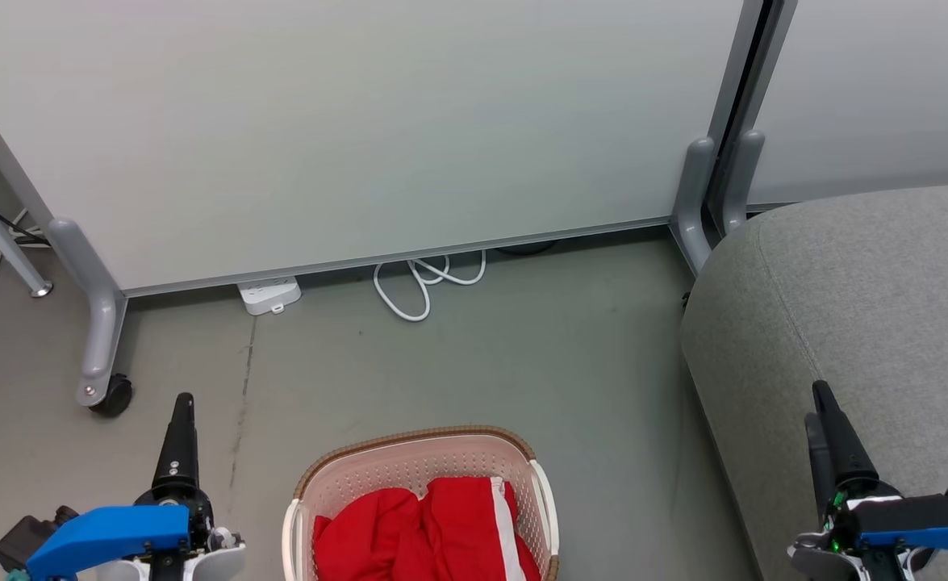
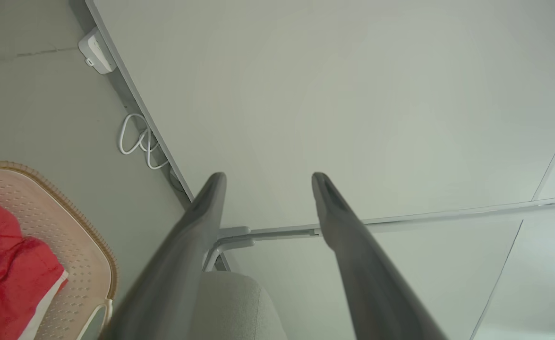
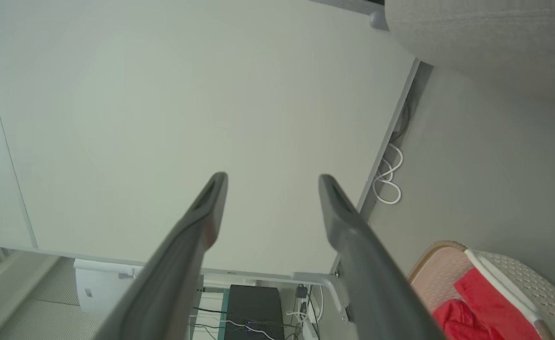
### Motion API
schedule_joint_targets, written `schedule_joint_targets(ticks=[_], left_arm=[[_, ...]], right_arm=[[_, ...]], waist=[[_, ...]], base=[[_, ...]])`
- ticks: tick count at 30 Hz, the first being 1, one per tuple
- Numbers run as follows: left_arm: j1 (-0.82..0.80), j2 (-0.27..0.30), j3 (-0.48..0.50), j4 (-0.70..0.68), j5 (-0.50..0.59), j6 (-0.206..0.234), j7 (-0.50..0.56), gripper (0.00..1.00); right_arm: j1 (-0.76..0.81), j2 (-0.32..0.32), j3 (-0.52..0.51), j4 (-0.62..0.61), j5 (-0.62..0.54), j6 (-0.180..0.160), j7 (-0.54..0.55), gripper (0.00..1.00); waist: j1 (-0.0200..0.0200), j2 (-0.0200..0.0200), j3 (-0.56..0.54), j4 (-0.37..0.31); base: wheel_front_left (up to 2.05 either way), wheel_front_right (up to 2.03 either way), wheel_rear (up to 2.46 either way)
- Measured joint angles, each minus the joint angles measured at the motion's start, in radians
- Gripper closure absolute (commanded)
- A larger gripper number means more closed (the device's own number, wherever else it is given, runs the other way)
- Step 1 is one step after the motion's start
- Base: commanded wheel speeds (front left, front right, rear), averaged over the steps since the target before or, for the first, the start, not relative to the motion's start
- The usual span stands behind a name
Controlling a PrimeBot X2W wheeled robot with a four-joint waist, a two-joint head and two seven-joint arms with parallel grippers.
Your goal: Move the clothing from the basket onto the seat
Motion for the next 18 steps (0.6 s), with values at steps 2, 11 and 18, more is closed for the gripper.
schedule_joint_targets(ticks=[2, 11, 18], left_arm=[[-0.003, 0.0, 0.001, -0.007, 0.046, 0.0, -0.008, 0.0], [-0.015, 0.001, -0.029, -0.04, 0.249, 0.029, -0.046, 0.0], [-0.019, 0.003, -0.067, -0.054, 0.406, 0.044, -0.072, 0.0]], right_arm=[[-0.001, 0.0, 0.003, -0.007, -0.037, 0.0, -0.009, 0.0], [-0.011, -0.001, 0.03, -0.037, -0.212, 0.0, -0.046, 0.0], [-0.012, -0.007, 0.063, -0.055, -0.347, 0.0, -0.072, 0.0]], waist=[[0.0, 0.0, 0.001, 0.001], [0.0, 0.0, 0.004, 0.003], [0.0, 0.0, 0.006, 0.006]], base=[[0.0, 0.0, 0.0], [0.0, 0.0, 0.0], [0.0, 0.0, 0.0]])
